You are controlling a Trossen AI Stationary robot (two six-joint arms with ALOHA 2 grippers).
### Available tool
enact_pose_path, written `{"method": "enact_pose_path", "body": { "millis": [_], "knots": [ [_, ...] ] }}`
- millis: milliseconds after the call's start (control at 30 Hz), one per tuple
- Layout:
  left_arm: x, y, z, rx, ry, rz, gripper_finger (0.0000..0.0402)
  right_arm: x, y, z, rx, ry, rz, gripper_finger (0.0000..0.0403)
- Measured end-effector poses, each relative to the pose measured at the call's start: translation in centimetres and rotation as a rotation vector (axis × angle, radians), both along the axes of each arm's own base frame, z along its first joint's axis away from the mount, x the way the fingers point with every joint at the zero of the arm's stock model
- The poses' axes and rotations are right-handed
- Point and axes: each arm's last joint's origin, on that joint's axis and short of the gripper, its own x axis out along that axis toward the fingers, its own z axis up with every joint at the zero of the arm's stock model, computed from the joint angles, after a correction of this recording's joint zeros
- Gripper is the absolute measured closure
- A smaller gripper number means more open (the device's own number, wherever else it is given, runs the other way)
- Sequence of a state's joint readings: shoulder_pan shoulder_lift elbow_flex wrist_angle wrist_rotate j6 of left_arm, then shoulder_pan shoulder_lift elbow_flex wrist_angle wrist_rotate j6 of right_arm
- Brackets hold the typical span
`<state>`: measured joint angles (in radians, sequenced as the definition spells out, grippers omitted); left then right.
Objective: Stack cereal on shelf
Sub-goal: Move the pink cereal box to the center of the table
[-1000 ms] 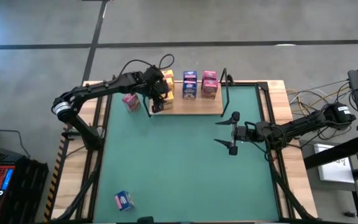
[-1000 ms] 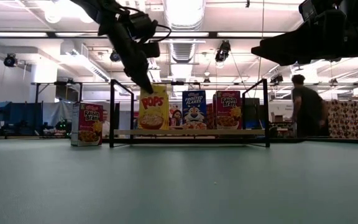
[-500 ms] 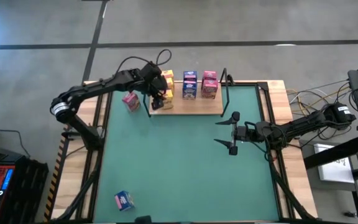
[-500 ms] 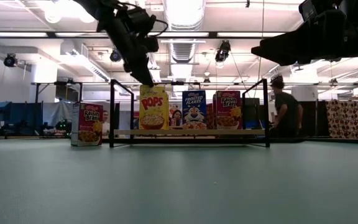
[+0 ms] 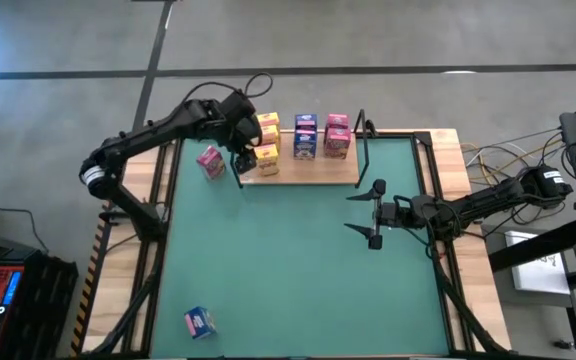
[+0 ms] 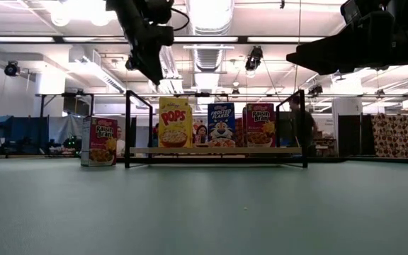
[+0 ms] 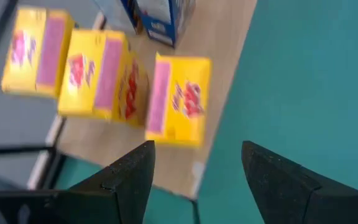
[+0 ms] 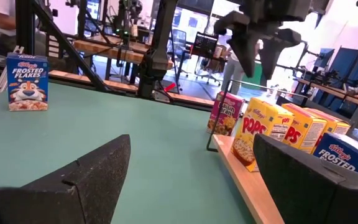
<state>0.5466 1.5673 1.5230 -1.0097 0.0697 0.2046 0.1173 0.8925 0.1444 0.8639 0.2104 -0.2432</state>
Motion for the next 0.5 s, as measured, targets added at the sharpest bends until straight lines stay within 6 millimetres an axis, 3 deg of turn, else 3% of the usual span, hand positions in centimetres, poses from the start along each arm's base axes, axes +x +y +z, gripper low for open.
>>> {"method": "enact_pose_path", "body": {
  "millis": [233, 500],
  "knots": [
    [-2.1, -1.8, 0.4, -0.093, 0.009, 0.139, 0.0179, 0.0, 0.0, 0.0, 0.0, 0.0, 0.0, 0.0076],
    [-5.6, -6.8, -1.3, -0.093, 0.018, 0.342, 0.0179, 0.0, 0.0, 0.0, 0.0, 0.001, 0.0, 0.0076]
  ]
}}
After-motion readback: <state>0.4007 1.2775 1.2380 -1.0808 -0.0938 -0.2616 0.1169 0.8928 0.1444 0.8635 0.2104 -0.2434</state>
